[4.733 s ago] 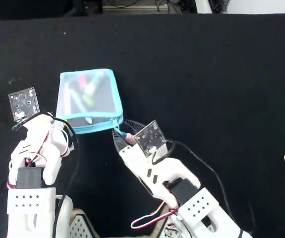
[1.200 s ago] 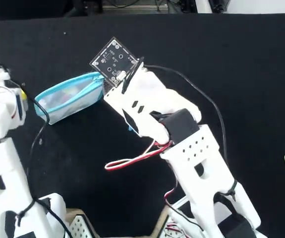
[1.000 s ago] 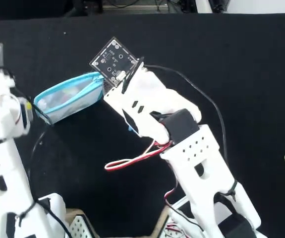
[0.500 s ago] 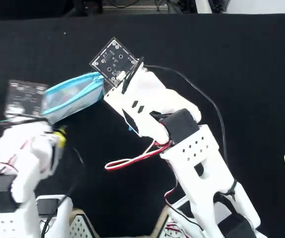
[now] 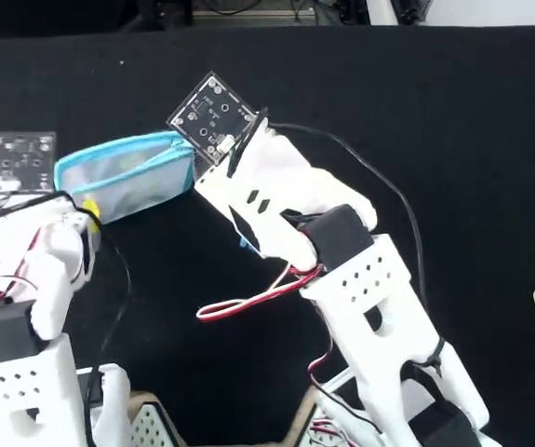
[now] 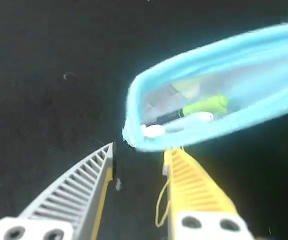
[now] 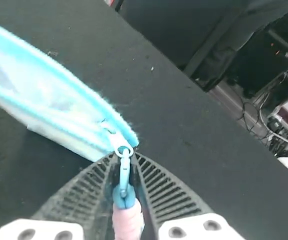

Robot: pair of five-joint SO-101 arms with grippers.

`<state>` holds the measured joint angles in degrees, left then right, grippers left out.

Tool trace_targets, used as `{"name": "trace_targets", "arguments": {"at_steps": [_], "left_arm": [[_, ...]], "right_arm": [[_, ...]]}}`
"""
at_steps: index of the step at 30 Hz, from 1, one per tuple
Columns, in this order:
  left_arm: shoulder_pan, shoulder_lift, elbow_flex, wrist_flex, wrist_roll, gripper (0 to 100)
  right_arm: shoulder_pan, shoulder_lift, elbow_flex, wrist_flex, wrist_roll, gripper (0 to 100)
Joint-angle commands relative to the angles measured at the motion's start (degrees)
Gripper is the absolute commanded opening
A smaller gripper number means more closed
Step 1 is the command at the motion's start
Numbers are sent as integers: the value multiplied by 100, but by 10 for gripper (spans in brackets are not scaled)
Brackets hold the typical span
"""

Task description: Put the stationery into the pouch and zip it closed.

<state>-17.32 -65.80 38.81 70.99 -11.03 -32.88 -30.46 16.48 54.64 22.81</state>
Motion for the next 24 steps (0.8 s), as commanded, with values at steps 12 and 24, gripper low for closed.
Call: {"name": "trace_targets", "arguments": {"at_steps": [12,24], "left_arm": [[66,-53,884,-2470,818,166],[505,-62,1604,-3745,2110,167]], "right_arm": [[-1099,-462,-505,519,62,11],[-1125,-470,-312,290,62,11]]}}
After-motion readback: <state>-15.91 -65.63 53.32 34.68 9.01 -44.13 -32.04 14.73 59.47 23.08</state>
